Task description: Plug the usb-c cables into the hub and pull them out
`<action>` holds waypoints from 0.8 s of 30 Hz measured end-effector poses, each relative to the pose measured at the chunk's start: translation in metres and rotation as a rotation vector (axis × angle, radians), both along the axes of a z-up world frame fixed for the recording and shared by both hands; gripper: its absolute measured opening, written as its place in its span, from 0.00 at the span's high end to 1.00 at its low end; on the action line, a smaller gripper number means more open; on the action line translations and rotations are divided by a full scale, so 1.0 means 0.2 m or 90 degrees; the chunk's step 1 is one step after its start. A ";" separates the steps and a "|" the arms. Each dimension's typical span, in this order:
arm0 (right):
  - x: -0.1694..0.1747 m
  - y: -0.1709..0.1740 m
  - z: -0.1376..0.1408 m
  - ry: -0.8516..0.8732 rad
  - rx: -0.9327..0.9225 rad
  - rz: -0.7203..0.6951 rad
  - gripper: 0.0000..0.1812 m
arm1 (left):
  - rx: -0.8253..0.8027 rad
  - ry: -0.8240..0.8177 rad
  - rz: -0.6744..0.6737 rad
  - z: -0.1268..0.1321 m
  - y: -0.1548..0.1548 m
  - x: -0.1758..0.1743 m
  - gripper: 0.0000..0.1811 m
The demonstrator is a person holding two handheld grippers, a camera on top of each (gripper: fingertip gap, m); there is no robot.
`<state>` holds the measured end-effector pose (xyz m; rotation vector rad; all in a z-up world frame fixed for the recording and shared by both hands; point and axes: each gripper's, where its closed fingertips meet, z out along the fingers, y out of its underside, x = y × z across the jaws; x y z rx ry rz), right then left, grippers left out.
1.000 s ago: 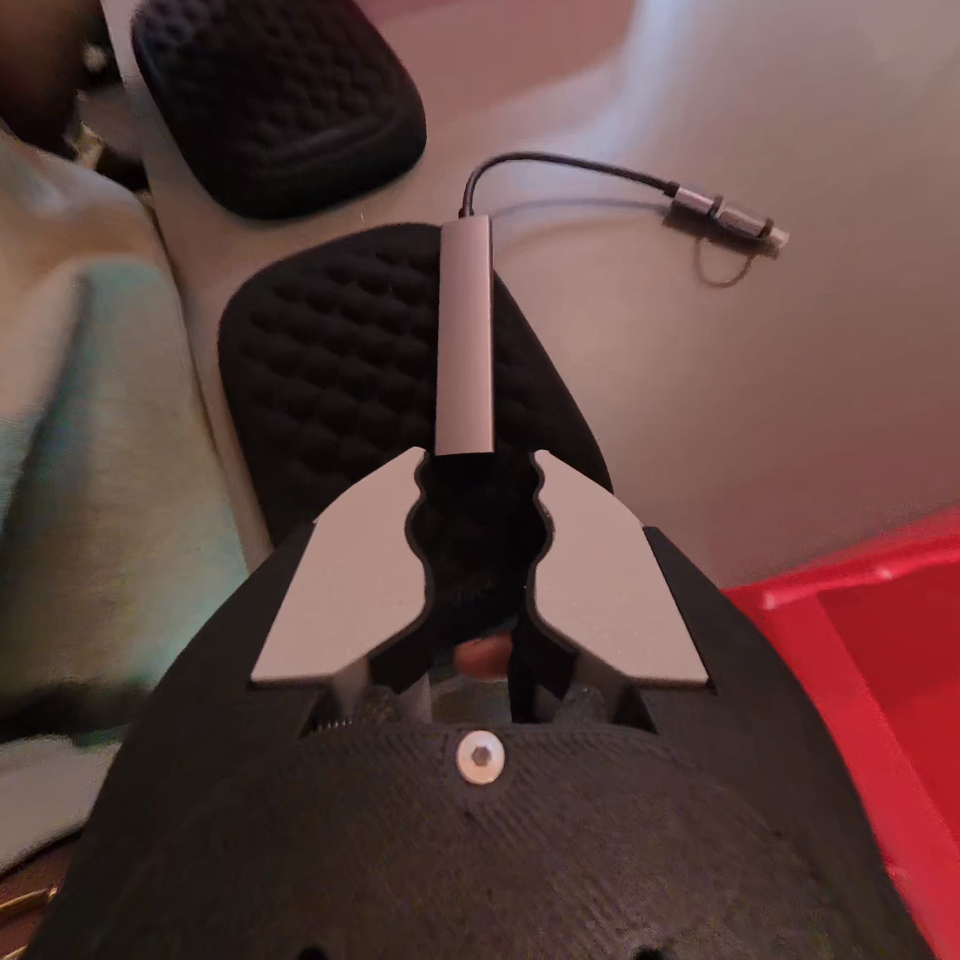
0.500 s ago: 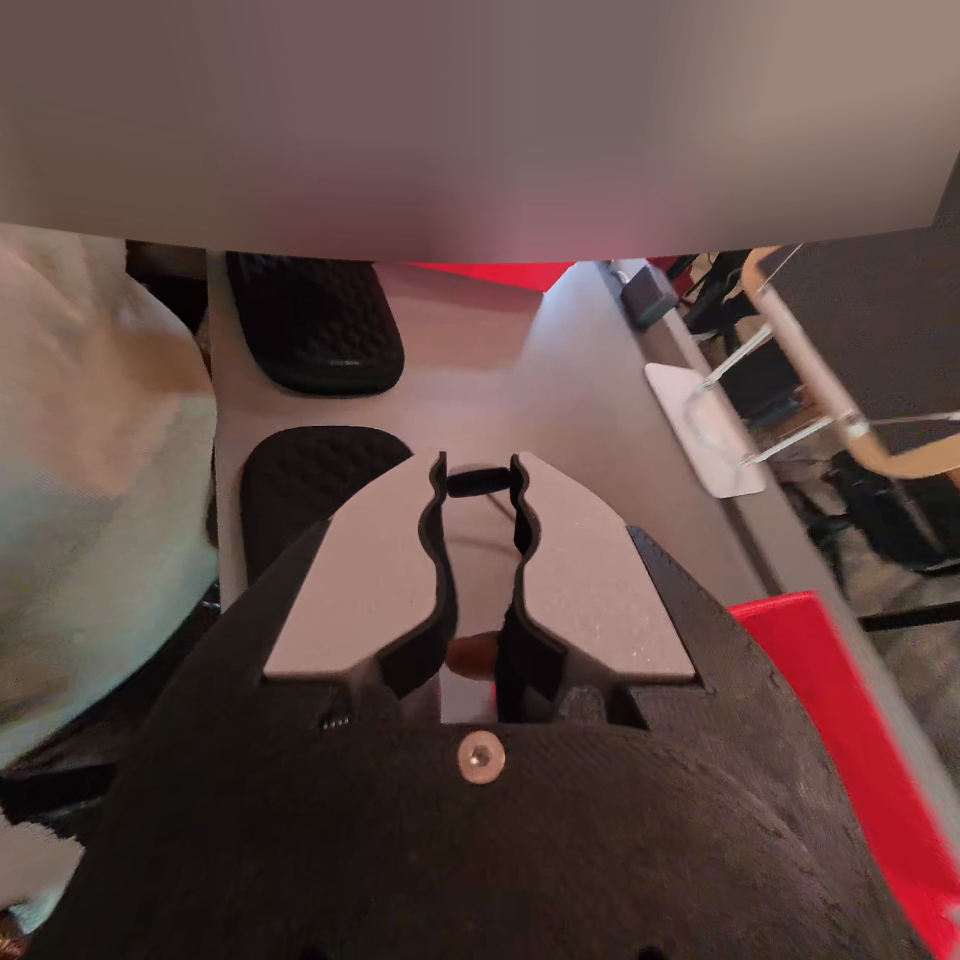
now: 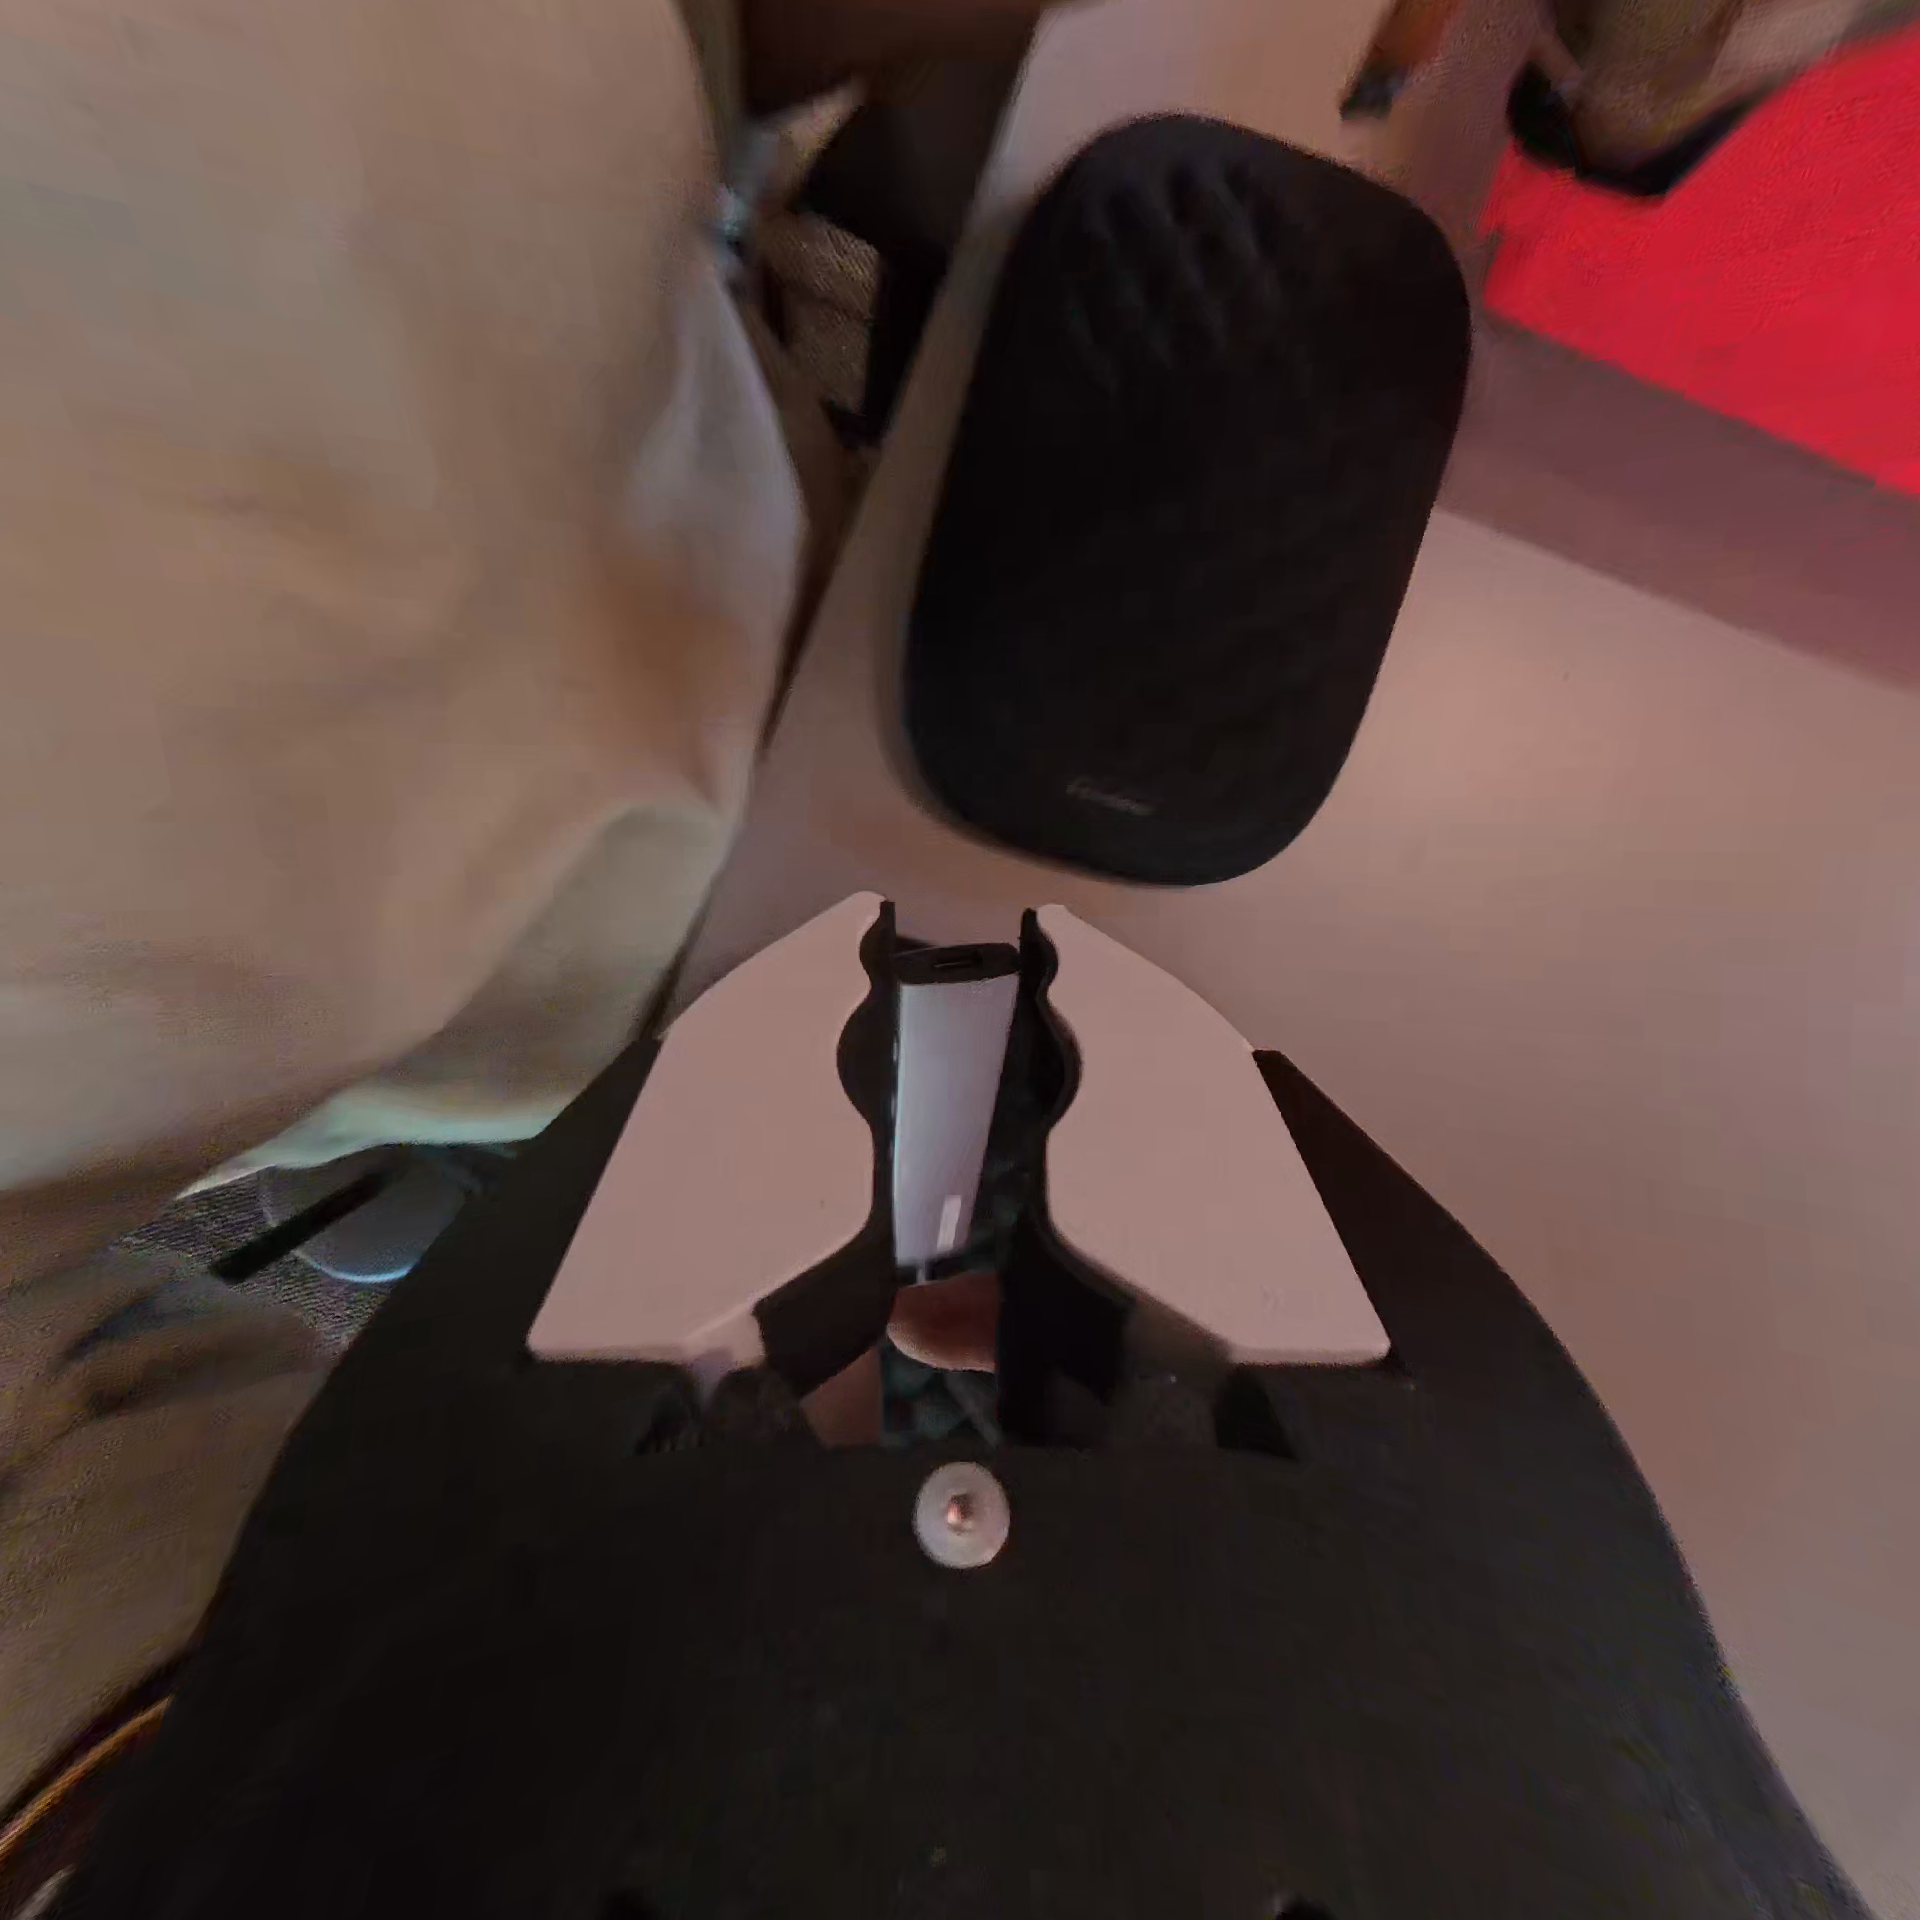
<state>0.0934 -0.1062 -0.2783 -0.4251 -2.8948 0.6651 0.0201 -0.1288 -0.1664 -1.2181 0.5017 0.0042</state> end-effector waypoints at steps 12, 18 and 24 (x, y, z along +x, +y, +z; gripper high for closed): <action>-0.35 -0.08 -0.25 0.114 -0.112 -0.119 0.84 | 0.057 -0.012 0.039 0.06 -0.09 -0.08 0.94; -0.16 0.08 -0.14 0.046 -0.159 -0.096 0.69 | 0.049 -0.004 0.025 0.03 -0.09 -0.07 0.94; -0.23 0.17 -0.22 -0.002 -0.101 -0.017 0.76 | 0.038 0.006 0.003 0.01 -0.07 -0.04 0.94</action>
